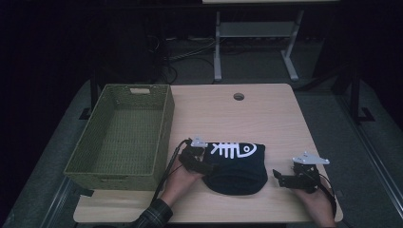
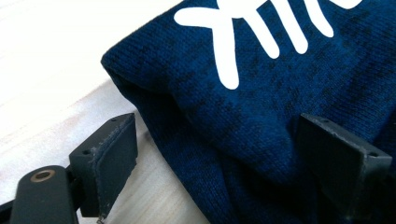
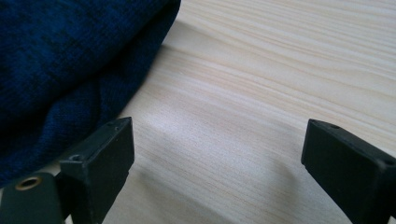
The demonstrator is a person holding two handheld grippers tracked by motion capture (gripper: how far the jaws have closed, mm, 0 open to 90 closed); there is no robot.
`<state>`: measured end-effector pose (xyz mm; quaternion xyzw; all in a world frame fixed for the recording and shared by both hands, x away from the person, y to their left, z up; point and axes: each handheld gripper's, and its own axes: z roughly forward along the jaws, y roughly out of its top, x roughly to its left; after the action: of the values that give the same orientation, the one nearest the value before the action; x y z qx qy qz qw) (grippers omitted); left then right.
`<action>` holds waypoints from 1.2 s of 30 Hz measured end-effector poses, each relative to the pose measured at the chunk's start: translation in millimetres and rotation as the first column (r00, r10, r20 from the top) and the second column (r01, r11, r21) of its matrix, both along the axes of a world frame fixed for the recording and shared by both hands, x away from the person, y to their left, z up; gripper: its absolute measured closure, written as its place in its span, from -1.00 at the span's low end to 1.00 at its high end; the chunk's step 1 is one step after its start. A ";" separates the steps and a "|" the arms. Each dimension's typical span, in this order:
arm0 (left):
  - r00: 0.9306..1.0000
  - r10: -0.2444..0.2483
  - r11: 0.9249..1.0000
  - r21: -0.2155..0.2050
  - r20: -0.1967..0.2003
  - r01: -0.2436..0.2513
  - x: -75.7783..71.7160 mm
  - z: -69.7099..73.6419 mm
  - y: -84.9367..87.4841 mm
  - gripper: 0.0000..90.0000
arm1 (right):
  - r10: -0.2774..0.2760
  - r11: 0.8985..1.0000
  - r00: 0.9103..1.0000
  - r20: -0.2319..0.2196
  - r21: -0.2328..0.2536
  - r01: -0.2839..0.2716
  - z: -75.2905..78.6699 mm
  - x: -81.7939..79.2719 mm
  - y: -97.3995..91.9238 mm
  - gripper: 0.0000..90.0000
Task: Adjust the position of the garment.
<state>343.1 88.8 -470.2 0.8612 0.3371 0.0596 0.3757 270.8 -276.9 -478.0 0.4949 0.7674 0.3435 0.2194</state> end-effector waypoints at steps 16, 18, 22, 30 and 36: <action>0.999 -0.039 0.998 -0.045 -0.019 0.038 -3.4 0.8 1.4 -0.24 | 0.002 1.000 0.999 -0.040 -0.004 -0.003 -4.3 3.8 2.3 -0.80; 0.998 -0.047 0.997 -0.055 -0.029 0.046 -3.2 0.9 1.7 -0.08 | 0.003 1.000 0.999 -0.048 0.005 -0.002 -4.4 4.6 1.5 -0.80; 0.996 -0.068 0.993 -0.099 -0.057 0.062 -2.0 -1.0 3.4 0.21 | 0.004 1.000 0.999 -0.048 0.004 -0.004 -4.5 4.6 1.4 -0.80; 0.994 -0.081 0.992 -0.104 -0.074 0.073 -1.6 -0.4 3.4 0.45 | 0.004 1.000 0.999 -0.049 0.006 -0.004 -4.5 4.6 1.5 -0.80; 0.994 -0.088 0.993 -0.080 -0.062 0.083 -2.0 3.6 1.7 0.52 | 0.004 1.000 0.999 -0.049 0.006 -0.004 -4.5 4.7 1.5 -0.80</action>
<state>341.0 90.5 -466.5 0.8611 0.3141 0.0022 0.3998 275.5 -275.4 -482.5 0.5022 0.7727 0.3338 0.1984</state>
